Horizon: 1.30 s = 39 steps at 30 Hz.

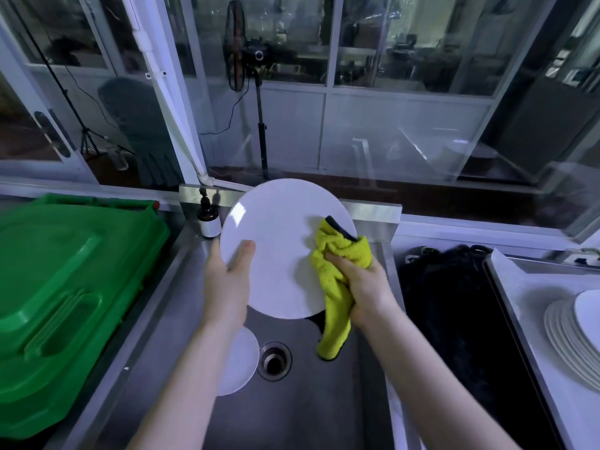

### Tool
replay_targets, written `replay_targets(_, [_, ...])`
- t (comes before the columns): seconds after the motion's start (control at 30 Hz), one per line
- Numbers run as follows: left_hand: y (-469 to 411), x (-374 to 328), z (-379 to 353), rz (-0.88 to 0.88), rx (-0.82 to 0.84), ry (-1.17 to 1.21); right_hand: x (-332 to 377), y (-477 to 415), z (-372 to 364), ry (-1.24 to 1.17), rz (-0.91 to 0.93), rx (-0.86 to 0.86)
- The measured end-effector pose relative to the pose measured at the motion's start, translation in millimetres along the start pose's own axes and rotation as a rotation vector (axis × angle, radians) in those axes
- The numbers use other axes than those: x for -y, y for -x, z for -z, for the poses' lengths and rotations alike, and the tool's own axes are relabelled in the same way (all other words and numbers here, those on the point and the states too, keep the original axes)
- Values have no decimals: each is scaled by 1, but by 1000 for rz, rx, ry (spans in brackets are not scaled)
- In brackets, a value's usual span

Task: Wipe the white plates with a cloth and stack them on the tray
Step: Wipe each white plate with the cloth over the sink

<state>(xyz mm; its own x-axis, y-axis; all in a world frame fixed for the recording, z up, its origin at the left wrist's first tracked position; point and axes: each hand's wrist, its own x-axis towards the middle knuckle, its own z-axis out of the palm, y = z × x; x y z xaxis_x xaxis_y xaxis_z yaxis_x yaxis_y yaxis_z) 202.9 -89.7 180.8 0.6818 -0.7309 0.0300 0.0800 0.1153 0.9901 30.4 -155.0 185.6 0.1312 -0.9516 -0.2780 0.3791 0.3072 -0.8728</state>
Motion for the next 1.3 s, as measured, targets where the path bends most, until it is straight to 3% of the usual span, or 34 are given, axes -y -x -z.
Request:
replay_targets(0.07, [-12,-9,16,-30,201,-115,27,-10,3,193,73,133])
replay_targets(0.13, [-18,-19,24,-43,381,-252,51,-18,3,488,112,370])
replay_targets(0.23, [-15,-18,24,-35,432,-317,64,-26,-6,775,150,549])
replay_targets(0.37, [-8,-10,24,-59,278,-178,51,-27,-1,500,125,455])
replay_targets(0.53, [-2,-3,16,94,-1,90,-13,-2,-1,64,-41,69])
replay_targets(0.63, [-3,3,12,104,-7,2,-30,10,-7,-68,-136,-81])
replay_targets(0.7, [-10,-4,20,74,94,-86,-15,7,-3,19,-146,1])
replay_targets(0.83, [-34,-29,37,36,499,-392,28,-8,6,404,-14,393])
replay_targets(0.9, [-38,-35,34,73,564,-534,38,-12,3,530,-22,535])
replay_targets(1.0, [-36,-37,27,58,520,-465,38,-17,2,489,15,500])
replay_targets(1.07, [-31,-37,24,12,383,-339,34,-18,4,404,50,409])
replay_targets(1.2, [-8,-15,12,-9,-93,-77,7,-16,3,65,-19,17])
replay_targets(1.3, [22,4,-13,97,-123,21,-27,-1,-11,-175,-136,-128])
